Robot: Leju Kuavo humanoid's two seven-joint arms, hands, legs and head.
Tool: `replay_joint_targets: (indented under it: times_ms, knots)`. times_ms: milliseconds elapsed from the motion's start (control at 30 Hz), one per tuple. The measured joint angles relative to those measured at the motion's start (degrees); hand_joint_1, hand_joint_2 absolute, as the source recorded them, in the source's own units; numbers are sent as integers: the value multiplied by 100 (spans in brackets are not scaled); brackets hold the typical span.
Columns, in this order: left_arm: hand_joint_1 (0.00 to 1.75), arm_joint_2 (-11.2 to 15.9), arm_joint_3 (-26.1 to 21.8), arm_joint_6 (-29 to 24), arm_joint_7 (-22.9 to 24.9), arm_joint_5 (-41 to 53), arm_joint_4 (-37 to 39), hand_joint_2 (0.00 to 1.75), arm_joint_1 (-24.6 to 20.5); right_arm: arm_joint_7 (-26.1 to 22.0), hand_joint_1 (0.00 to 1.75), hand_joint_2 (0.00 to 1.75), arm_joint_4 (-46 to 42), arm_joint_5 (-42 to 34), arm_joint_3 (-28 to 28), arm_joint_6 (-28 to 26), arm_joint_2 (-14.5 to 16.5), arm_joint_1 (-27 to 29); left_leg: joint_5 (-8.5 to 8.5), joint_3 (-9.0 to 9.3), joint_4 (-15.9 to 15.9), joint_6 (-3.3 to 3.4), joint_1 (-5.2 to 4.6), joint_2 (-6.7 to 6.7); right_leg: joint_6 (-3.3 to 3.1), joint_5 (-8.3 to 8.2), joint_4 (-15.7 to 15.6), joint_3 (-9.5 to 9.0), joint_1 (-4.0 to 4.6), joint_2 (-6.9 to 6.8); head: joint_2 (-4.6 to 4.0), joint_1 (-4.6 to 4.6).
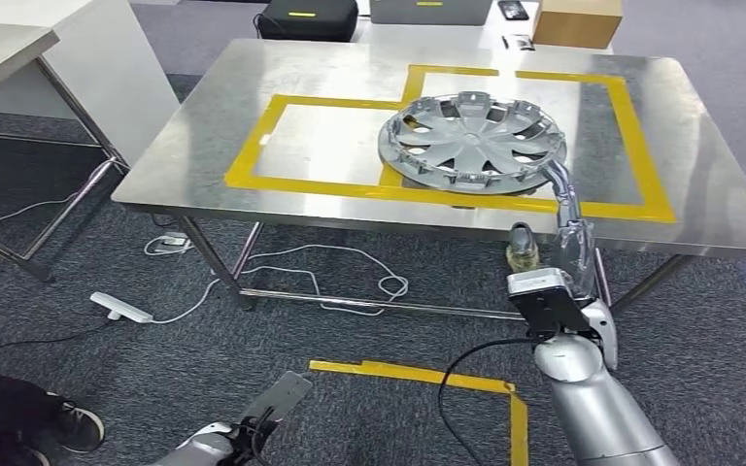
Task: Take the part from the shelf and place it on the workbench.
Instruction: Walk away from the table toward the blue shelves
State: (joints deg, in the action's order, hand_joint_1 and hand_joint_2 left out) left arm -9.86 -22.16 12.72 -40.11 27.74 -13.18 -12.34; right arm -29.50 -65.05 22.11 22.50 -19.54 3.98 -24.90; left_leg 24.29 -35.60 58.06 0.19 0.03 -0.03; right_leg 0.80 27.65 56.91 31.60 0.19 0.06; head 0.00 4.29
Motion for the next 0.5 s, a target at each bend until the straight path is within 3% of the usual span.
replay_joint_targets:
  times_ms: [67,167,200,233,267,367,433,500]
  knots:
    - [0,3,4,0,0,-2,0,0,0,1,0,0,0,0,-1,0,1,-5,208,-105,223,-62,7,-6,-81,-79,-42,36,-31,-15,0,21]
    - [0,13,7,-1,0,-7,0,0,6,1,0,0,2,-1,-1,0,2,5,848,-506,1276,-139,41,-7,-125,-166,-47,152,-37,-28,0,55]
    - [0,16,8,-1,0,-7,0,0,11,2,0,0,3,-1,-1,0,2,13,950,-578,1535,-152,46,-7,-122,-191,-41,192,-34,-28,0,56]
    - [0,17,8,-1,0,-7,0,0,16,2,0,0,4,-1,-1,0,2,18,948,-554,1603,-156,48,-7,-115,-215,-33,230,-32,-27,0,56]
    - [0,17,9,-1,0,-7,0,0,18,2,0,0,4,-1,-1,0,2,21,839,-409,1426,-154,49,-7,-105,-234,-21,261,-32,-25,0,56]
    - [0,19,11,-1,-1,-8,-1,0,0,1,0,0,4,-1,-1,0,2,11,452,272,315,-101,43,-9,-54,-275,38,339,-15,-18,0,54]
    - [0,16,14,-2,-1,-10,-2,0,-8,0,0,0,4,-1,1,1,2,4,415,407,7,-43,29,-14,7,-315,66,395,2,-19,0,48]
    - [0,11,16,-2,0,-13,-2,0,6,-1,0,0,4,-2,3,2,2,5,365,369,-6,32,23,-13,79,-349,67,437,-9,-19,0,49]
